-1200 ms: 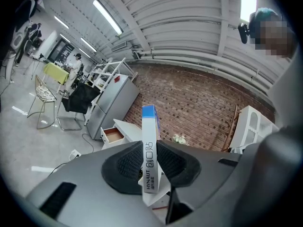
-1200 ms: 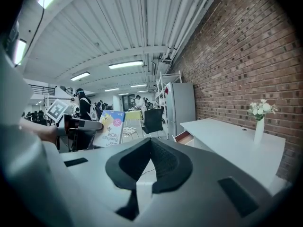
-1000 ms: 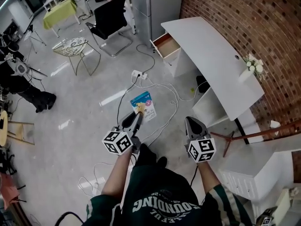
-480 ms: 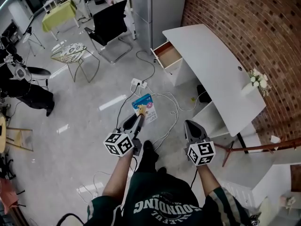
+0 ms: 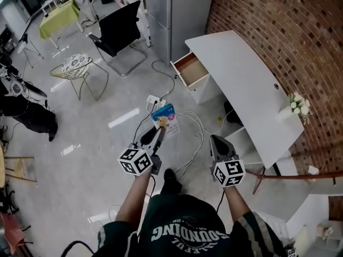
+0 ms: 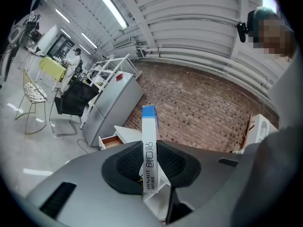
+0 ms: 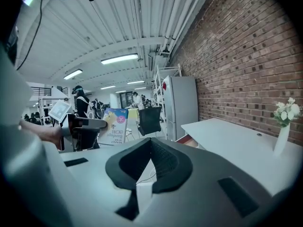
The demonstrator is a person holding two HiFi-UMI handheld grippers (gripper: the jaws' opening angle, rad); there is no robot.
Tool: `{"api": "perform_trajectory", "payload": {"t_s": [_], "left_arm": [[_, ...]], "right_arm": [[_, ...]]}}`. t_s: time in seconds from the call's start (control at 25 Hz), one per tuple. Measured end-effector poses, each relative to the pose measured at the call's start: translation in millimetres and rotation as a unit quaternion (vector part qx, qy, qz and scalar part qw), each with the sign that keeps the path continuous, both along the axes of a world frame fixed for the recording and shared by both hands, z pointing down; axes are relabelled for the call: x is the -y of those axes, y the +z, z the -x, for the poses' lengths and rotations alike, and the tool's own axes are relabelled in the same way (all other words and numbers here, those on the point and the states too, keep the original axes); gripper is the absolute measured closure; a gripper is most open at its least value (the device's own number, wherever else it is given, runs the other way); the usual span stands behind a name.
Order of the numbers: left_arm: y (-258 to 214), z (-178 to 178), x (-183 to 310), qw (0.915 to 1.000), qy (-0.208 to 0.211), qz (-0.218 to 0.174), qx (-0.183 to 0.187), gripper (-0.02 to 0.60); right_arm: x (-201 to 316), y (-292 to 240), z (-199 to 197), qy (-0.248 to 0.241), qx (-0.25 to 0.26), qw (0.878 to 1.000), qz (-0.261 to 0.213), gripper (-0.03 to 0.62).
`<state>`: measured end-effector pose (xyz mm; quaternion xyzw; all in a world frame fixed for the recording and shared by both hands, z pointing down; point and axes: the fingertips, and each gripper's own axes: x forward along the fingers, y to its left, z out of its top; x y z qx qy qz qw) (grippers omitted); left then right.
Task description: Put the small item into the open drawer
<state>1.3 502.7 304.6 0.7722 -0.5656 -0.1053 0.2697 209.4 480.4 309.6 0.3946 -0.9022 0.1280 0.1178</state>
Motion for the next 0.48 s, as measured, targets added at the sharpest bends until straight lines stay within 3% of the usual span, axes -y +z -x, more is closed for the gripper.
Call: {"api": "perform_trajectory", "payload": {"t_s": [0.48], "left_arm": [[-4.0, 52.5, 64.1, 0.9996, 0.028, -0.007, 0.000, 0.480]], "right_arm": [[56.4, -4.1, 53.6, 0.028, 0.004, 1.000, -0.004, 0.571]]}}
